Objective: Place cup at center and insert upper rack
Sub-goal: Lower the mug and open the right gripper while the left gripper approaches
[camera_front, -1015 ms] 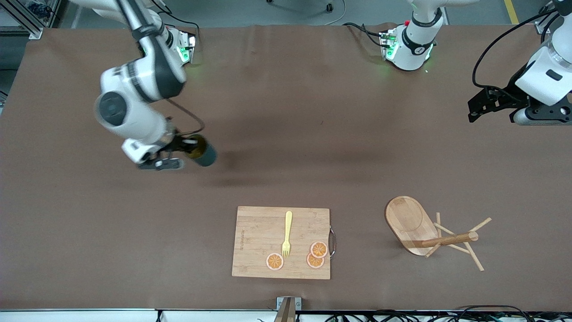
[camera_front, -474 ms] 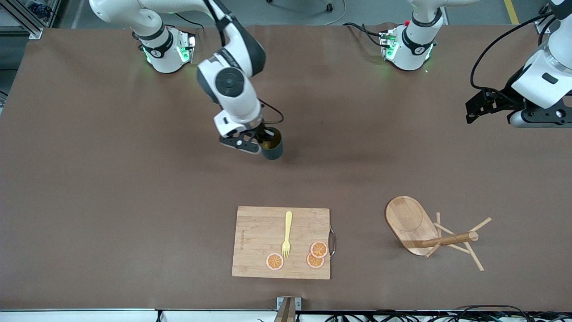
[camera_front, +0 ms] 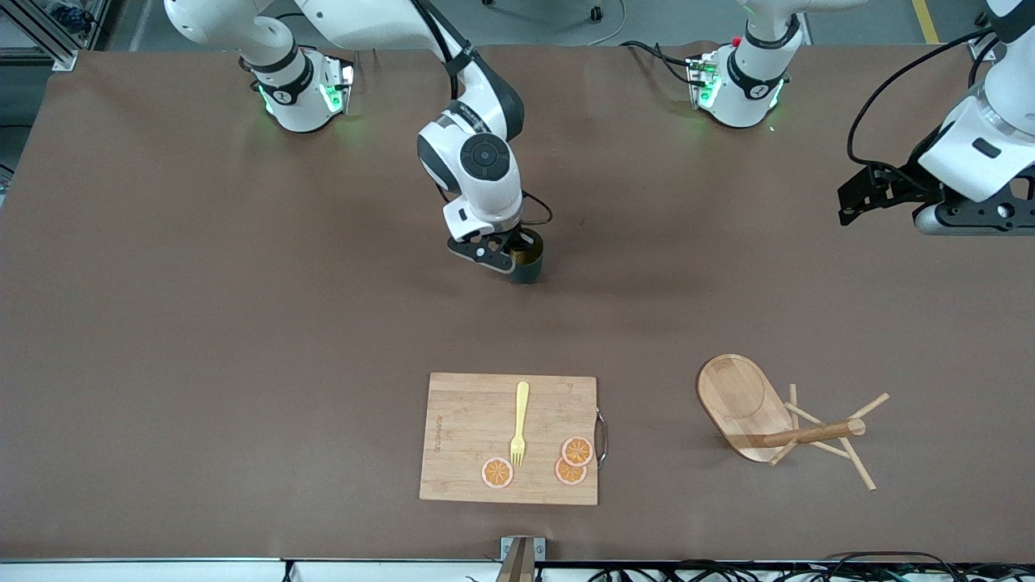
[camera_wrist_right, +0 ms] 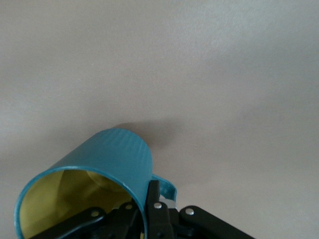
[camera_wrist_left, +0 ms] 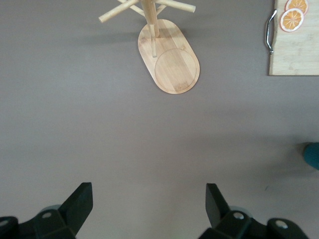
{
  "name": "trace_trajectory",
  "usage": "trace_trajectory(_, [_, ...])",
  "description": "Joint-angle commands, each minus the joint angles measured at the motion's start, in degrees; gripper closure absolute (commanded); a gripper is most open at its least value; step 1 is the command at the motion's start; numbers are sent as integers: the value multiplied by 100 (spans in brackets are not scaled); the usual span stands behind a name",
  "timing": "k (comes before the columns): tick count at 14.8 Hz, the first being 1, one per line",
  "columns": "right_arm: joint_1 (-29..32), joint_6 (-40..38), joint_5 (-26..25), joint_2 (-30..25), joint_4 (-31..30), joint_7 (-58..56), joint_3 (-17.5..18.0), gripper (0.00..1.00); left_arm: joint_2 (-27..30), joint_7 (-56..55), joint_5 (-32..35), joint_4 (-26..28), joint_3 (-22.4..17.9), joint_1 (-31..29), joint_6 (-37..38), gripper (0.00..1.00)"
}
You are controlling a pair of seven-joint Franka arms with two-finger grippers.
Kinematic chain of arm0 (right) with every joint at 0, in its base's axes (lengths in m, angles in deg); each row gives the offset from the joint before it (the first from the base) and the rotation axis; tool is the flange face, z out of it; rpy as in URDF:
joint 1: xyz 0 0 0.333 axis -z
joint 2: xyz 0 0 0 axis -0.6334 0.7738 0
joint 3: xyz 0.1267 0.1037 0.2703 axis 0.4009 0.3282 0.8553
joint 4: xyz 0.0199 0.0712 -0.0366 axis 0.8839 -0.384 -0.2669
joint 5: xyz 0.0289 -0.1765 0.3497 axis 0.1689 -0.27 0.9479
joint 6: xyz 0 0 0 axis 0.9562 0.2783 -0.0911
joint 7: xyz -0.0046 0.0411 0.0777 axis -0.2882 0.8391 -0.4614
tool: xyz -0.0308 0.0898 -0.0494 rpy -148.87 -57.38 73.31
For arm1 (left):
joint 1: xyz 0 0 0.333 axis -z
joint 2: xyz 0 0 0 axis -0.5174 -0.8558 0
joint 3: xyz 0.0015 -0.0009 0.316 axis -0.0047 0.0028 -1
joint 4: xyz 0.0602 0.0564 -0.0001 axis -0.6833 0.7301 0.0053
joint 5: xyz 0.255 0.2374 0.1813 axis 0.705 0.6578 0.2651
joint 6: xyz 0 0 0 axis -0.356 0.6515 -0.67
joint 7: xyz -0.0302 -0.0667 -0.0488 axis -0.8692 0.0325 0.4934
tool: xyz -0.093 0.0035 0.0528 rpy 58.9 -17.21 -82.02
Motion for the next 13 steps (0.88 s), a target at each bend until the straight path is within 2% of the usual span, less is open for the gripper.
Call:
trace_trajectory(1, [-68, 101, 46, 314, 235, 184, -78, 76, -194, 2, -102, -122, 48, 114, 97, 0])
trace_trajectory(2, [-68, 92, 38, 367, 270, 150, -78, 26, -273, -137, -198, -114, 83, 140, 79, 0])
trace_trajectory(3, [-68, 92, 20, 368, 288, 132, -78, 0, -318, -339, -294, -114, 127, 167, 79, 0])
trace_trajectory(5, [-33, -56, 3, 333, 454, 61, -78, 0, -397, -770, -304, -122, 250, 246, 44, 0])
trace_trajectory(8, [29, -985, 2, 201, 989, -385, -121, 0, -528, -1184, -304, -123, 425, 281, -96, 0])
trace_trajectory(13, [756, -2330, 2, -825, 1193, -1754, -122, 0, -897, -2140, -226, -123, 900, 403, -605, 0])
